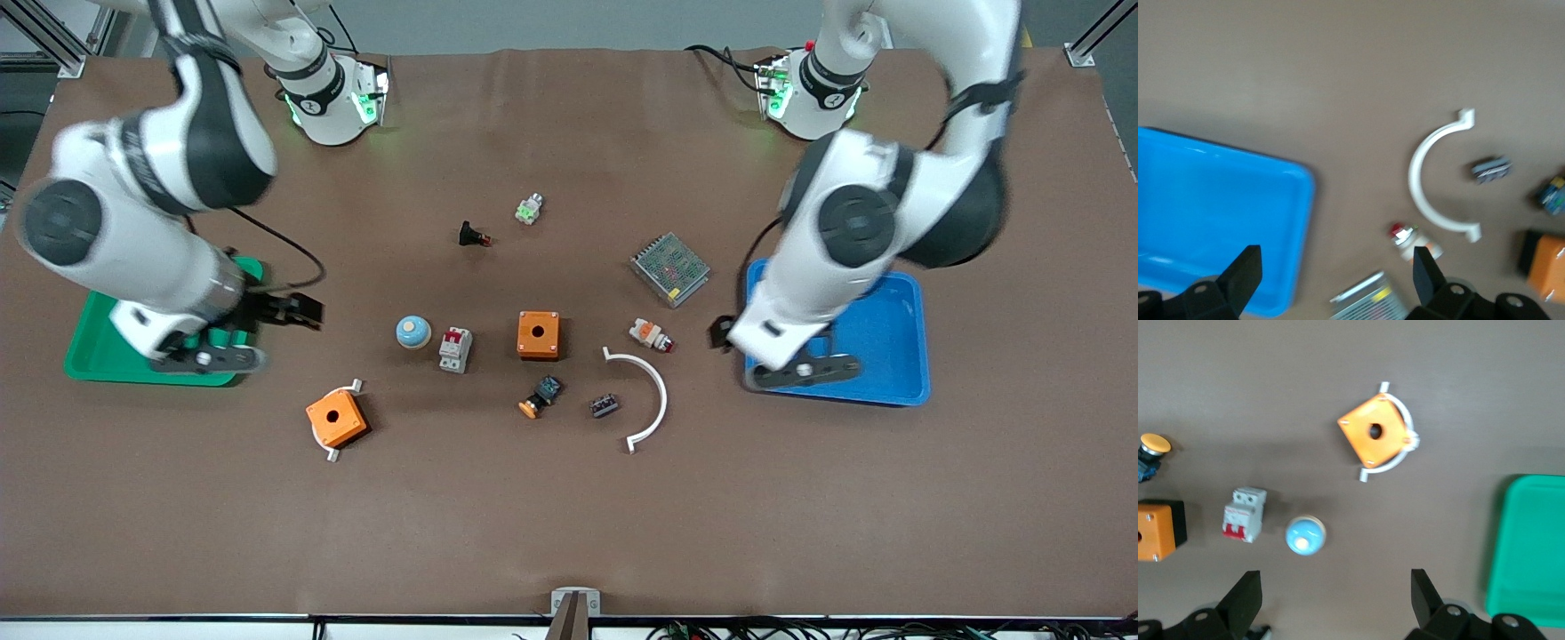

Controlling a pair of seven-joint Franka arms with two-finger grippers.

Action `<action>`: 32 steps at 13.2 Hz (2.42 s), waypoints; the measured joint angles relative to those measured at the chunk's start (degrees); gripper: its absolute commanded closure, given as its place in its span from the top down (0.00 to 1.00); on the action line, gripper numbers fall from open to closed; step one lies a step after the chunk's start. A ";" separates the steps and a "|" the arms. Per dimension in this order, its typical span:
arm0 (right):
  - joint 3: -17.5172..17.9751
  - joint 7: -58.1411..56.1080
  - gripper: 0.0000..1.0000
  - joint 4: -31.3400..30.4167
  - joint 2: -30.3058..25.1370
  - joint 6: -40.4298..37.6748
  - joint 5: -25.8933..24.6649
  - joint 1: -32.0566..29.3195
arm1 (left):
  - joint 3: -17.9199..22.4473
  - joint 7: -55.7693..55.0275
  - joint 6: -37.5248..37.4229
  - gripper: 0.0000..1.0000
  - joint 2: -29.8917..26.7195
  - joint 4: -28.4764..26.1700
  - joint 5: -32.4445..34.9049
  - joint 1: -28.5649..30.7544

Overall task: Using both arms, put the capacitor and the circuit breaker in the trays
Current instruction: 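Reach the right gripper to the breaker while the left gripper reaches the capacitor, then grasp the breaker with the right gripper while the left gripper grasps the capacitor, then carry the breaker to the green tray while the left gripper carries the capacitor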

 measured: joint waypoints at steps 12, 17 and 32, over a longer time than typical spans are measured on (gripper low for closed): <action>0.00 8.66 0.80 0.90 19.49 13.86 8.45 9.53 | -0.74 -22.20 27.26 1.00 23.71 9.20 -2.58 -7.54; 0.00 8.71 0.78 1.09 20.98 14.52 11.15 10.23 | -1.47 -22.30 29.44 1.00 27.33 9.58 -2.59 -8.14; -2.98 8.32 0.00 10.99 21.08 -0.53 10.87 9.44 | -0.79 -22.10 26.49 0.00 26.87 11.77 -2.59 -8.23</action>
